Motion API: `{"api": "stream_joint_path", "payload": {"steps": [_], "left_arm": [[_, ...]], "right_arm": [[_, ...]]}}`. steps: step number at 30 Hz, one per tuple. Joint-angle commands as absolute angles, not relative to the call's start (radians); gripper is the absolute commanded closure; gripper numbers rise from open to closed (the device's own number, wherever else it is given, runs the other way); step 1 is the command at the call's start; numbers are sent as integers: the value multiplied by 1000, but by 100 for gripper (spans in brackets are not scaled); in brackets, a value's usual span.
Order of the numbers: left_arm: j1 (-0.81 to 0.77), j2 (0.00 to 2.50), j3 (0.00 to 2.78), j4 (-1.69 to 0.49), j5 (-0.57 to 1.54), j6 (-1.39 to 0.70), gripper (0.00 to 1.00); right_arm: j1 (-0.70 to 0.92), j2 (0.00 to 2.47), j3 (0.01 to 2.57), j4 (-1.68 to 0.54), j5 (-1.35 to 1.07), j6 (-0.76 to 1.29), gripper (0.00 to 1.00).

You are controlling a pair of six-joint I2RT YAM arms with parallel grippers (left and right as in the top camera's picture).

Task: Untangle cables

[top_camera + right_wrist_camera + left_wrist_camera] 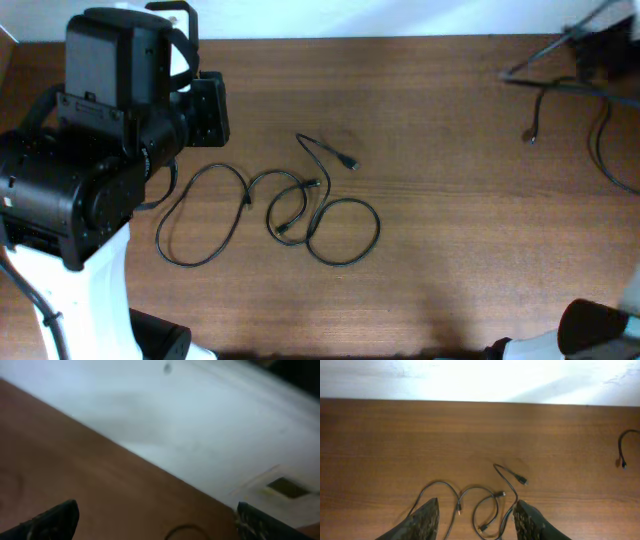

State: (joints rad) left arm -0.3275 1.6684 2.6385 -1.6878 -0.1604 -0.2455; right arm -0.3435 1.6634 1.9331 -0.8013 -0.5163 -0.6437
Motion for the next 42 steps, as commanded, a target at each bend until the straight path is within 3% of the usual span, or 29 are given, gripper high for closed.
{"api": "stream_joint_path", "payload": {"steps": [1, 5, 7, 11, 17, 21, 25, 30, 34, 42], "left_arm": [[-324, 1670, 2638, -1688, -162, -206, 51], [-324, 1670, 2638, -1688, -161, -206, 50], [-324, 1670, 2638, -1688, -160, -207, 49], [-324, 1670, 2638, -1688, -160, -207, 49], [-324, 1670, 2637, -1688, -161, -207, 50], [-324, 1670, 2606, -1688, -161, -207, 50], [-324, 1670, 2582, -1676, -161, -207, 54], [-324, 1668, 2582, -1665, -161, -207, 54], [-324, 1668, 2582, -1666, -161, -207, 55], [-324, 1666, 2582, -1671, -161, -206, 58]], "right_arm": [[-247, 1617, 1802, -761, -294, -677, 1], [-236, 1631, 1695, -751, -276, -674, 1], [-273, 1664, 1617, -680, -252, -568, 1], [-393, 1760, 1568, -606, 7, -32, 1], [-492, 1847, 1557, -699, 211, 461, 1], [-491, 1854, 1557, -691, 181, 896, 1], [-492, 1854, 1558, -646, 159, 893, 1], [-503, 1854, 1558, -712, 584, 1187, 1], [-546, 1859, 1555, -816, 583, 1406, 1], [-660, 2033, 1555, -826, 482, 1405, 1]]}}
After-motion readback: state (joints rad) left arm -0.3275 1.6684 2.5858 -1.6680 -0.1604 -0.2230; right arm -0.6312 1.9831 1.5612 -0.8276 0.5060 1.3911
